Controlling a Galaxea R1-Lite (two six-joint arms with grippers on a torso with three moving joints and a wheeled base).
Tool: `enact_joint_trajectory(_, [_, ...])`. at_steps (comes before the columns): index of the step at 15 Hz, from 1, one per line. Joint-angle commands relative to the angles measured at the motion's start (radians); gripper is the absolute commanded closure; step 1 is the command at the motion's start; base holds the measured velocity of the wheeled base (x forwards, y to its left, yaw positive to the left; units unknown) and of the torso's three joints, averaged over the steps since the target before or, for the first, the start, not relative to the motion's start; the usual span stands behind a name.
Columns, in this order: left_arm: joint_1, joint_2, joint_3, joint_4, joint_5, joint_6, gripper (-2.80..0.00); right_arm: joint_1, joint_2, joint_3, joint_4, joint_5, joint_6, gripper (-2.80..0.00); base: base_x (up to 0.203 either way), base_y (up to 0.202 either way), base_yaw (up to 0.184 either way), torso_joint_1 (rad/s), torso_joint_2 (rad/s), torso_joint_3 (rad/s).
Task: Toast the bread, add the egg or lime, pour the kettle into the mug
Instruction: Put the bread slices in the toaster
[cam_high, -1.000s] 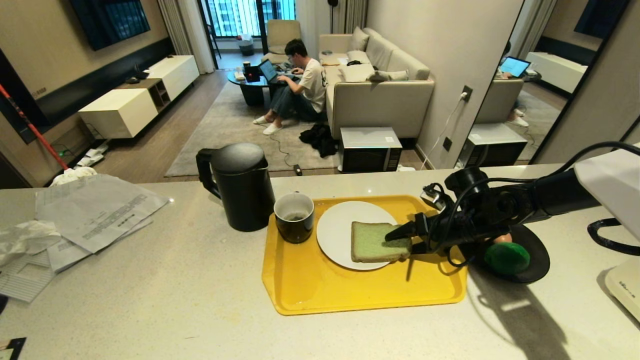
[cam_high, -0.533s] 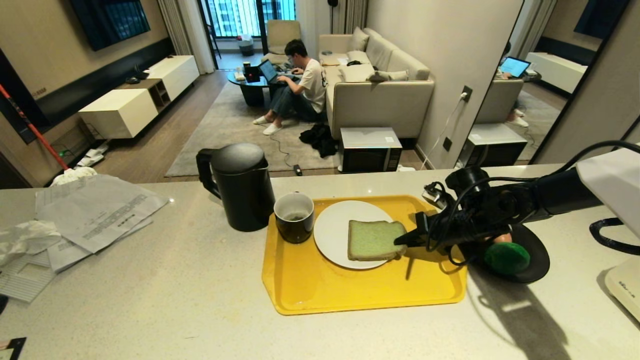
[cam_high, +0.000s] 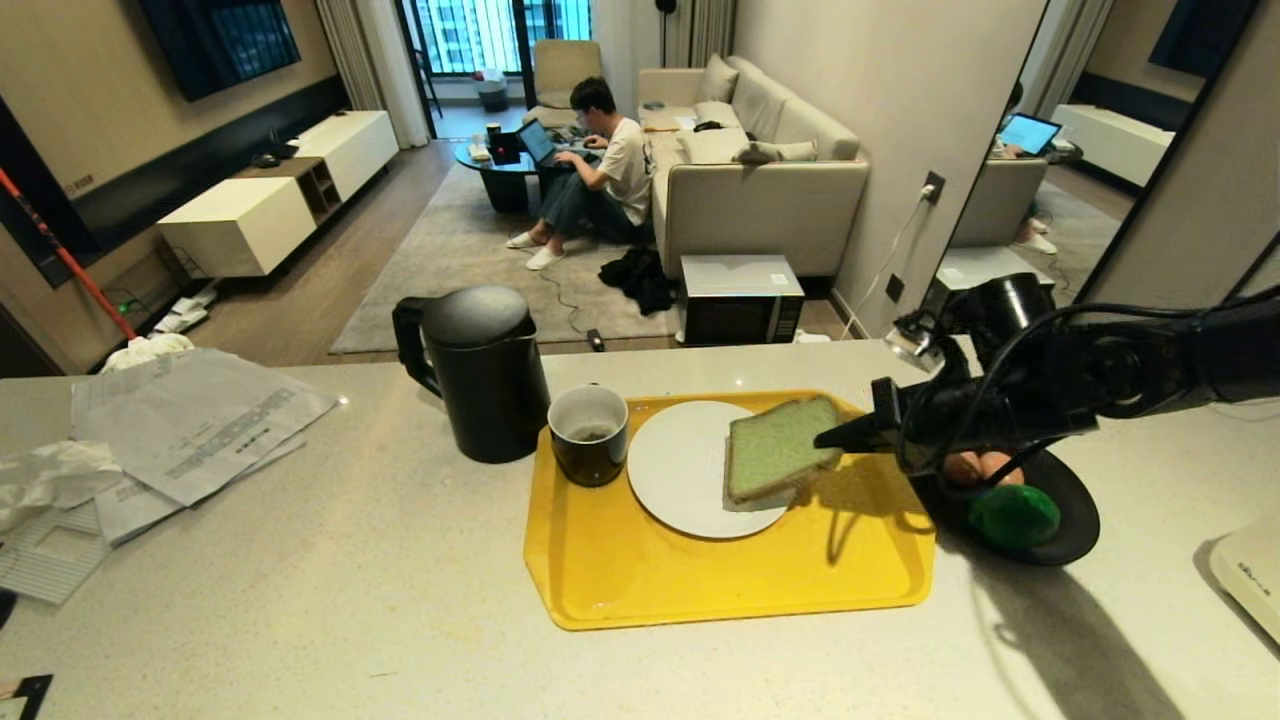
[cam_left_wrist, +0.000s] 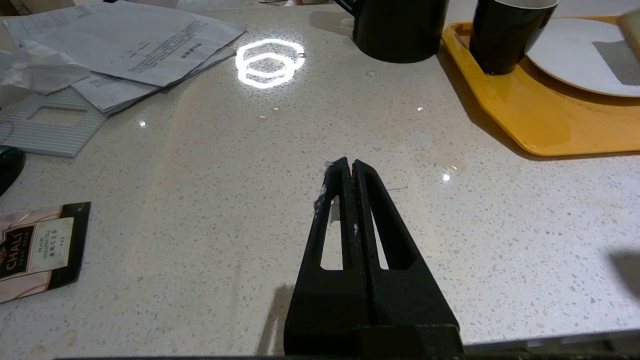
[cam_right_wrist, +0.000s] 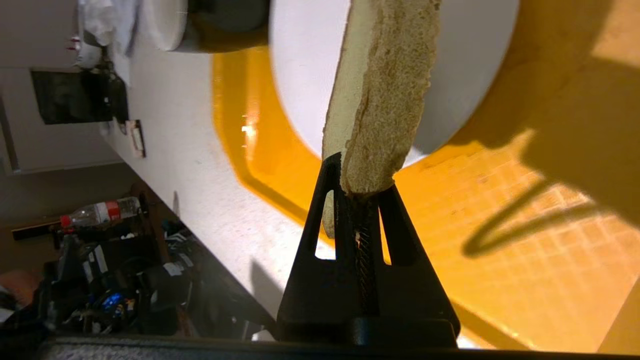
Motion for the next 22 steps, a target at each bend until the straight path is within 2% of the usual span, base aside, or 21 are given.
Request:
enact_joint_trajectory(1, [0.001,0.000,0.000,-0.001,0.000,-0.001,0.00,0.000,-0.151,0.032,0.001,-0.005,0.000,0.00,0.000,0.000,0.000,0.000,0.00,0.000])
enact_joint_trajectory(5, [0.001,0.000,0.000,-0.001,0.000,-0.001,0.00,0.001,-0.320,0.066,0.006,-0.153,-0.008,0.00,0.000,0.000,0.000,0.000,0.00,0.000])
enact_joint_trajectory(9, [0.001,0.000,0.000,-0.001,0.000,-0.001,0.00,0.000,-0.467,0.095,0.101,-0.235,-0.030,0.00,0.000,0.000,0.000,0.000,0.00,0.000])
enact_joint_trajectory(11, [0.001,0.000,0.000,-0.001,0.000,-0.001,0.00,-0.004,-0.545,0.096,0.195,-0.284,-0.098,0.00,0.000,0.000,0.000,0.000,0.00,0.000])
enact_joint_trajectory(12, [0.001,0.000,0.000,-0.001,0.000,-0.001,0.00,-0.009,-0.581,0.096,0.234,-0.335,-0.156,0.00,0.000,0.000,0.000,0.000,0.00,0.000])
enact_joint_trajectory(15, [0.001,0.000,0.000,-0.001,0.000,-0.001,0.00,-0.049,-0.670,0.096,0.271,-0.464,-0.299,0.00,0.000,0.000,0.000,0.000,0.00,0.000])
enact_joint_trajectory(18, [0.001,0.000,0.000,-0.001,0.000,-0.001,0.00,-0.139,-0.740,0.102,0.313,-0.492,-0.441,0.00,0.000,0.000,0.000,0.000,0.00,0.000])
enact_joint_trajectory(22, [0.001,0.000,0.000,-0.002,0.000,-0.001,0.00,-0.161,-0.805,0.102,0.364,-0.494,-0.460,0.00,0.000,0.000,0.000,0.000,0.00,0.000])
